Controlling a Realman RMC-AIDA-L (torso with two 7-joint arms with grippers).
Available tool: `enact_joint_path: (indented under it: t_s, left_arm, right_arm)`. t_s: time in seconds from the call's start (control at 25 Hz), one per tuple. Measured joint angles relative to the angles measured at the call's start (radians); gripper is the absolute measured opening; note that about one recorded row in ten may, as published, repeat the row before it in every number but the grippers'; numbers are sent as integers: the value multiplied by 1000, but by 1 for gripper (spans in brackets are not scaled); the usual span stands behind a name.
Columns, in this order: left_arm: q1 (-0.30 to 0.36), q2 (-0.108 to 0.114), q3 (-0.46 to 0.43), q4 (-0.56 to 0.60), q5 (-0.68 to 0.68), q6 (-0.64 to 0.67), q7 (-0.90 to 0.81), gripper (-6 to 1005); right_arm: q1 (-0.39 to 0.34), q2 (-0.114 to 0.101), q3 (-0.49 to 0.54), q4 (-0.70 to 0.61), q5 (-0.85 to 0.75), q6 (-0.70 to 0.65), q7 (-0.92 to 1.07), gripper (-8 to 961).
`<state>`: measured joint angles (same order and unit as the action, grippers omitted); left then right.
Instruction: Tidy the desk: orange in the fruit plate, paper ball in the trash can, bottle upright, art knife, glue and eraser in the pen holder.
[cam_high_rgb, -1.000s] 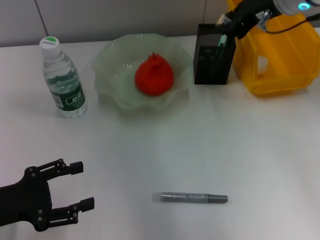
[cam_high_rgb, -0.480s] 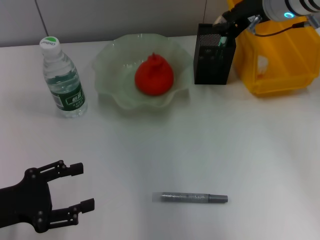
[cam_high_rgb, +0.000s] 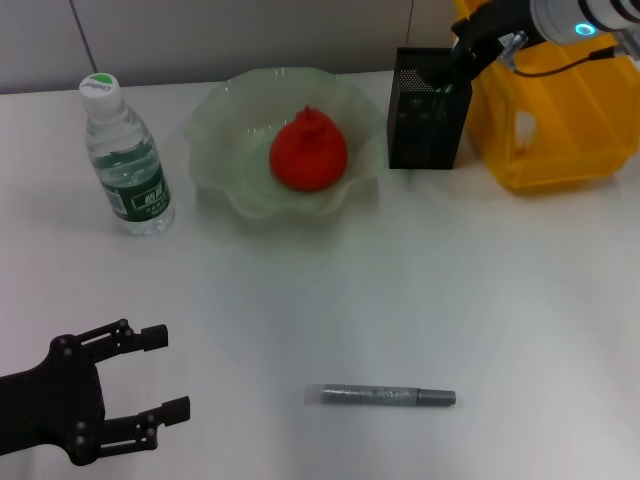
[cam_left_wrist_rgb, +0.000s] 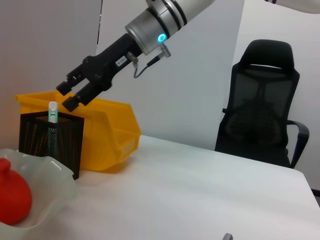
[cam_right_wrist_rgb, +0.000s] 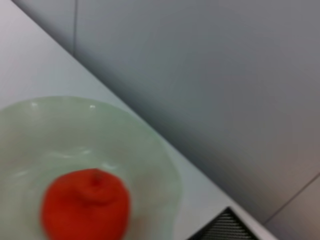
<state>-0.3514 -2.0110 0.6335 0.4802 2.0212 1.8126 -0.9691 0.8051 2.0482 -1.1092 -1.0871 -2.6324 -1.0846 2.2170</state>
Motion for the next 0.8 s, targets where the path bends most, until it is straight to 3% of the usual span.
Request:
enact_joint_path:
  t_s: [0.04,0.16,0.24,0.44,0.64,0.8]
  left_arm:
    - [-3,0,0,0,0,4,-1,811]
    - [-4,0,0,0,0,6,-1,811]
    - [-4,0,0,0,0,9,-2,811]
    - [-6,0,0,6,0,10,-2,811]
    - [-6,-3,5,11,6,10,-2,811]
    - [-5,5,9,12,8,20,-3,811]
  right_arm:
    - [-16,12,-5,-81,-6,-91,28,629]
    - [-28,25,-14,-168,-13,-194,61,675]
    - [-29,30,-43,-272,-18,-371,125,705]
    - [-18,32,-134,-327,26,-537,147,706]
    - [-10,33,-252,-299,64,-556,133,707]
    - [36,33,-324,-209,137,-566,120,706]
